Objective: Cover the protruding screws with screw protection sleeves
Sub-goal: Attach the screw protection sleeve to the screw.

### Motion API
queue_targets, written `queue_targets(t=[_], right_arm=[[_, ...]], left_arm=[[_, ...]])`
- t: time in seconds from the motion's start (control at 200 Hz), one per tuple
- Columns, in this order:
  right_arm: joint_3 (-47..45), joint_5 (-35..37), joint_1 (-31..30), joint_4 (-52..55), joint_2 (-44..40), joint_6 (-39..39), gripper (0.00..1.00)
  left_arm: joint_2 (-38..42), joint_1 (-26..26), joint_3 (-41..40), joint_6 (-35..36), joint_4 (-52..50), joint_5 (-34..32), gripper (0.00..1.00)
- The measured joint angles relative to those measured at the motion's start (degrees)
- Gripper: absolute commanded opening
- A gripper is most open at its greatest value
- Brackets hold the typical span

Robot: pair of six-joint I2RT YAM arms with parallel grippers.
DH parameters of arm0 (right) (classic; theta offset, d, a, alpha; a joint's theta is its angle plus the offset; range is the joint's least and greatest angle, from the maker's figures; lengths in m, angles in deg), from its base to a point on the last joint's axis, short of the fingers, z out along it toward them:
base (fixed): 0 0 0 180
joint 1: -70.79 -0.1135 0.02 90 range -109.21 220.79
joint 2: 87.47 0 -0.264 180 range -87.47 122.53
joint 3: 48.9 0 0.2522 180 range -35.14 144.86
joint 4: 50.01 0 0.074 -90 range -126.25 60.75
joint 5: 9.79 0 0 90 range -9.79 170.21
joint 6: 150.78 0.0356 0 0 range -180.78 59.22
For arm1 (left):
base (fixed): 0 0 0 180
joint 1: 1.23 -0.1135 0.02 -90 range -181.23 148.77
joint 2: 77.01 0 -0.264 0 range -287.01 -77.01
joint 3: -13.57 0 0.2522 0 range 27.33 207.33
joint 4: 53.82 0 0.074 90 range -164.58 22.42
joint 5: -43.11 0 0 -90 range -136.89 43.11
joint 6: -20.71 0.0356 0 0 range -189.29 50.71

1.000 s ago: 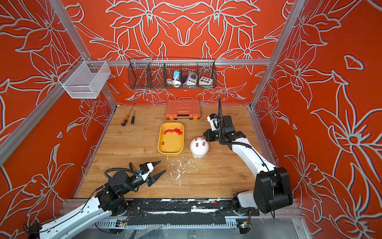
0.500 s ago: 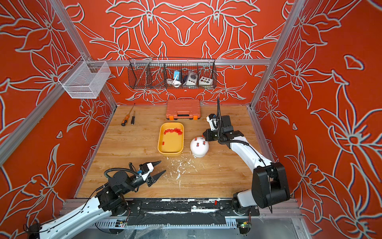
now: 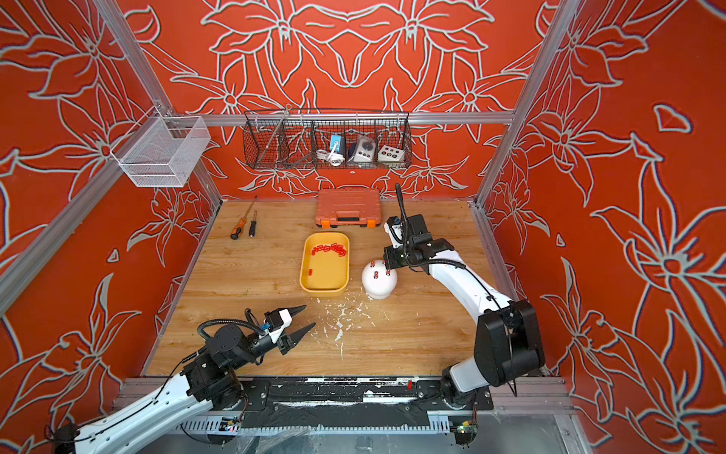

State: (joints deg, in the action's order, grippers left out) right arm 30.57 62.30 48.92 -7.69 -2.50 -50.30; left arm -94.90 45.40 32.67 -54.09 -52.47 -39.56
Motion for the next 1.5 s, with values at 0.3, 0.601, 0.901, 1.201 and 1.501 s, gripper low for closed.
queue_targets(t=[0.3, 0.601, 0.901, 1.201, 1.501], right_arm=[[1.3, 3.0, -1.0, 2.4, 0.3, 0.4, 0.00], [-1.7, 4.6, -1.4, 2.9, -3.2, 3.6, 0.00], [-1.8, 5.9, -1.7, 3.3, -3.9, 5.8, 0.36], [-2.3, -0.3, 3.2, -0.1, -7.2, 8.9, 0.47], [-7.4, -10.6, 8.5, -5.9, -3.0, 12.0, 0.47]], left_arm=[[0.0, 0.0, 0.0, 0.0, 0.0, 0.0, 0.52], [0.0, 0.0, 0.0, 0.0, 0.0, 0.0, 0.52], [0.0, 0.0, 0.0, 0.0, 0.0, 0.0, 0.52], [0.0, 0.0, 0.0, 0.0, 0.0, 0.0, 0.52], [0.0, 0.0, 0.0, 0.0, 0.0, 0.0, 0.52]])
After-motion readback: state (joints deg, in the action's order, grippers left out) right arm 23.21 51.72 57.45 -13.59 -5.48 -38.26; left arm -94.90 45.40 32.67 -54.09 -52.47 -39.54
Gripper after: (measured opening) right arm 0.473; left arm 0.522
